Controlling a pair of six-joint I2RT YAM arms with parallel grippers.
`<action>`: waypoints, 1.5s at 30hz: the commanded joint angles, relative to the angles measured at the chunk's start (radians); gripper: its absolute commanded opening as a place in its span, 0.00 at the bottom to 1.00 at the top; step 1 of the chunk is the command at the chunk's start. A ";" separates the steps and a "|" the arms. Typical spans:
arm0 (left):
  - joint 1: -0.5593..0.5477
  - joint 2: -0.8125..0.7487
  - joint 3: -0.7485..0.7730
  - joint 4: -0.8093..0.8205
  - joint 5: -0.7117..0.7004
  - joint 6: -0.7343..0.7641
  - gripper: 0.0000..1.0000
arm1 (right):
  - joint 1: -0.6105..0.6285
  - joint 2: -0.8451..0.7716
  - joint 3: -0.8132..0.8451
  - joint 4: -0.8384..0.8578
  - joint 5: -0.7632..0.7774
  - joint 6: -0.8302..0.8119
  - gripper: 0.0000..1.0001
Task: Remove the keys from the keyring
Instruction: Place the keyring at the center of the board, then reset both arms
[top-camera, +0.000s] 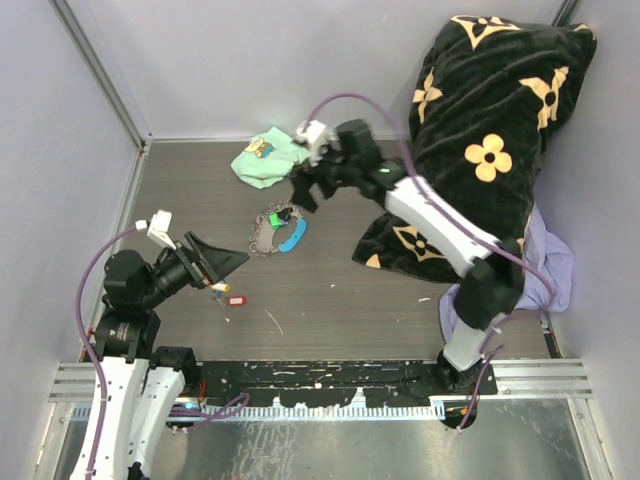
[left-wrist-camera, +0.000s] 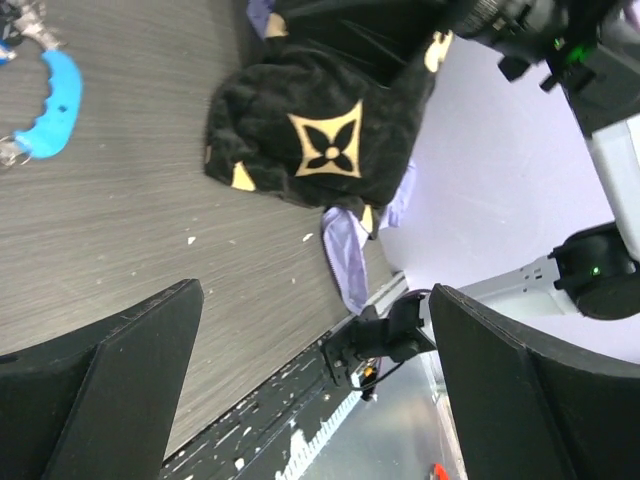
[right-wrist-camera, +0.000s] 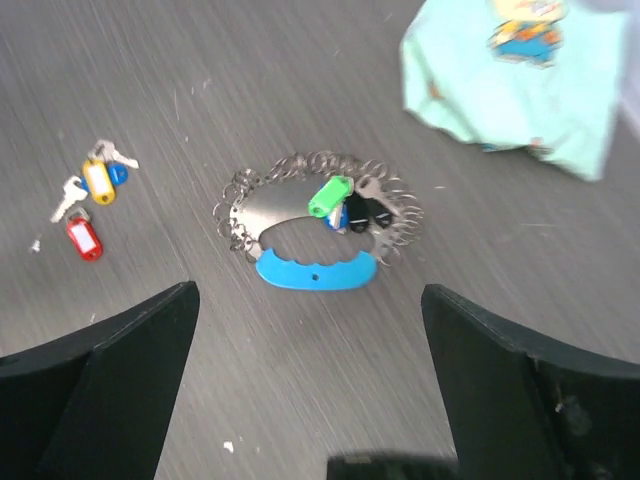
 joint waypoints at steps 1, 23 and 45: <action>0.004 0.034 0.126 0.105 0.108 -0.021 0.98 | -0.149 -0.325 -0.184 0.148 -0.126 0.042 1.00; -0.037 0.248 0.779 -0.219 -0.021 0.155 0.98 | -0.358 -0.651 0.090 -0.133 -0.202 0.364 1.00; -0.109 0.190 0.721 -0.213 -0.062 0.240 0.98 | -0.451 -0.717 0.010 -0.098 -0.228 0.352 1.00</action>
